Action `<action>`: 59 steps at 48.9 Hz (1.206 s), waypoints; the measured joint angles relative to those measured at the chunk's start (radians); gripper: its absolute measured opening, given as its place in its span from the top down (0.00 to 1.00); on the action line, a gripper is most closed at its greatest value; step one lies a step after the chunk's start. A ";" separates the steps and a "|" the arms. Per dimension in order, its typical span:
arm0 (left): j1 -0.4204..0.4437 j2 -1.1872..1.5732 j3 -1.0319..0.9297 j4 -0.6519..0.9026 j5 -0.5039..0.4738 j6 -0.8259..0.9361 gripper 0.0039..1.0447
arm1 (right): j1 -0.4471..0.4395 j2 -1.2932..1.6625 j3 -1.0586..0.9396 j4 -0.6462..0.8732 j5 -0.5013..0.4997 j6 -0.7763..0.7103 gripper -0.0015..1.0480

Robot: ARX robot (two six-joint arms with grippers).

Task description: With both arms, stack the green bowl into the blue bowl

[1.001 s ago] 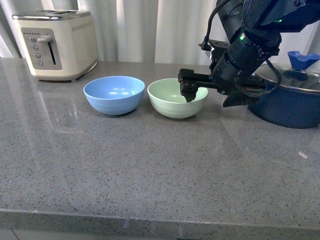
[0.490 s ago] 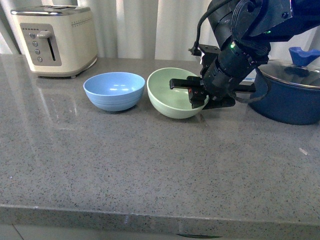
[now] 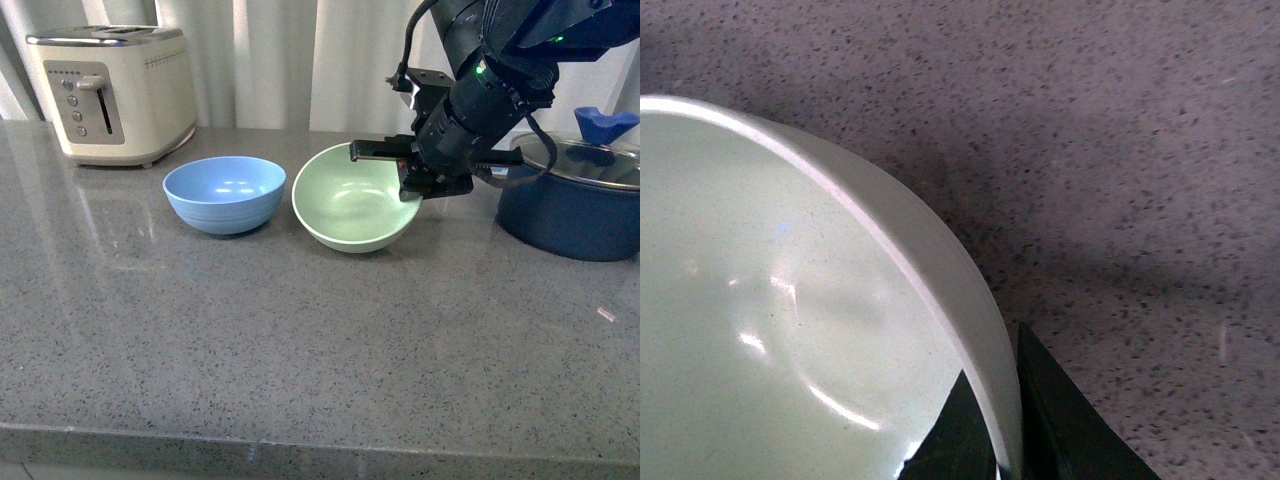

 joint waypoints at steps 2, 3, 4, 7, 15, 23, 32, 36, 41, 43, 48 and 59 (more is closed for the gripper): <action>0.000 0.000 0.000 0.000 0.000 0.000 0.06 | -0.005 -0.003 0.000 -0.002 0.003 -0.004 0.98; 0.000 0.000 0.000 0.000 0.000 0.000 0.06 | -0.006 -0.005 0.000 -0.002 0.003 -0.007 0.98; 0.000 0.000 0.000 0.000 0.000 0.000 0.06 | -0.008 -0.007 0.001 -0.004 0.003 -0.008 0.98; 0.000 0.000 0.000 0.000 0.000 0.000 0.06 | -0.014 -0.013 0.004 -0.010 0.004 -0.016 0.98; 0.000 0.000 0.000 0.000 0.000 0.000 0.06 | -0.021 -0.033 0.052 -0.040 -0.002 -0.026 0.98; 0.000 0.000 0.000 0.000 0.000 0.000 0.06 | -0.006 -0.043 0.126 -0.071 -0.026 -0.037 0.98; 0.000 0.000 0.000 0.000 0.000 0.000 0.06 | 0.036 -0.042 0.206 -0.099 -0.055 -0.050 0.98; 0.000 0.000 0.000 0.000 0.000 0.000 0.06 | 0.052 -0.036 0.234 -0.104 -0.067 -0.052 0.98; 0.000 0.000 0.000 0.000 0.000 0.000 0.06 | 0.081 -0.011 0.286 -0.112 -0.090 -0.052 0.98; 0.000 0.000 0.000 0.000 0.000 0.000 0.06 | 0.090 0.002 0.303 -0.117 -0.098 -0.052 0.98; 0.000 0.000 0.000 0.000 0.000 0.000 0.06 | 0.109 0.036 0.340 -0.130 -0.115 -0.052 0.98; 0.000 0.000 0.000 0.000 0.000 0.000 0.06 | 0.153 0.171 0.507 -0.183 -0.150 -0.051 0.98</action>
